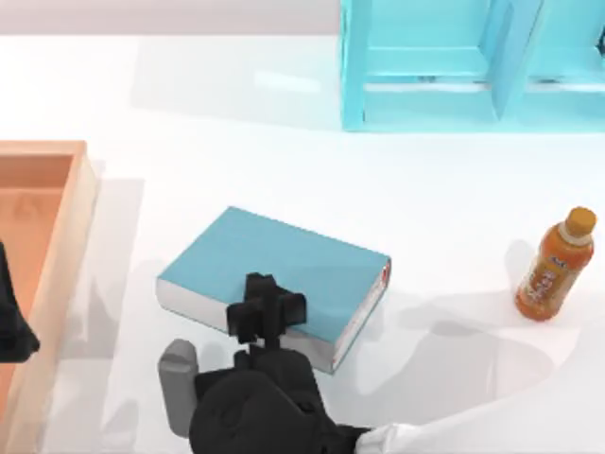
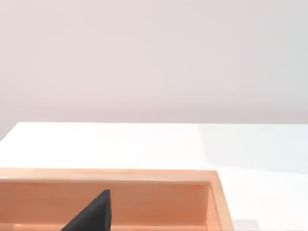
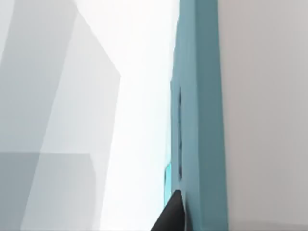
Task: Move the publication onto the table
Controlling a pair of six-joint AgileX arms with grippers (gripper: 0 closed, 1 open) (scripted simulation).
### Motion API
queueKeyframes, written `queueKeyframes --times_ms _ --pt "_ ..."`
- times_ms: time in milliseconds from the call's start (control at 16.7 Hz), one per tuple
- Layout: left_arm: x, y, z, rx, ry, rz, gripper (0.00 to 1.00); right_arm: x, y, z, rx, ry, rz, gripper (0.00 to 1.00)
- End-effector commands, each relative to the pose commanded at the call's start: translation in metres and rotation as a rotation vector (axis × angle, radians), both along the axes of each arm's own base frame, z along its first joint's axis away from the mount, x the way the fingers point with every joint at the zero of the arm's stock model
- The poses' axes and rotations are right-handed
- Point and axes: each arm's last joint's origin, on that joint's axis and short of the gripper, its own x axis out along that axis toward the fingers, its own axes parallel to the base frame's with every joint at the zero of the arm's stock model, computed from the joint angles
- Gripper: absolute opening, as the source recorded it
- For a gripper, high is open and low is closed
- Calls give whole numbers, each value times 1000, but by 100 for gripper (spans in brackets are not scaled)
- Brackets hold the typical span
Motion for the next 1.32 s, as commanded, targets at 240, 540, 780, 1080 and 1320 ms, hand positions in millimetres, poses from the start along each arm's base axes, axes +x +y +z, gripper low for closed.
queueKeyframes --times_ms 240,540,780,1080,1320 --pt "0 0 0 0 0 0 100 0 0 0 0 0 0 45" --pt "0 0 0 0 0 0 100 0 0 0 0 0 0 83" --pt "0 0 0 0 0 0 100 0 0 0 0 0 0 100" --pt "0 0 0 0 0 0 100 0 0 0 0 0 0 100" --pt "0 0 0 0 0 0 100 -2 1 -1 -1 5 0 100"
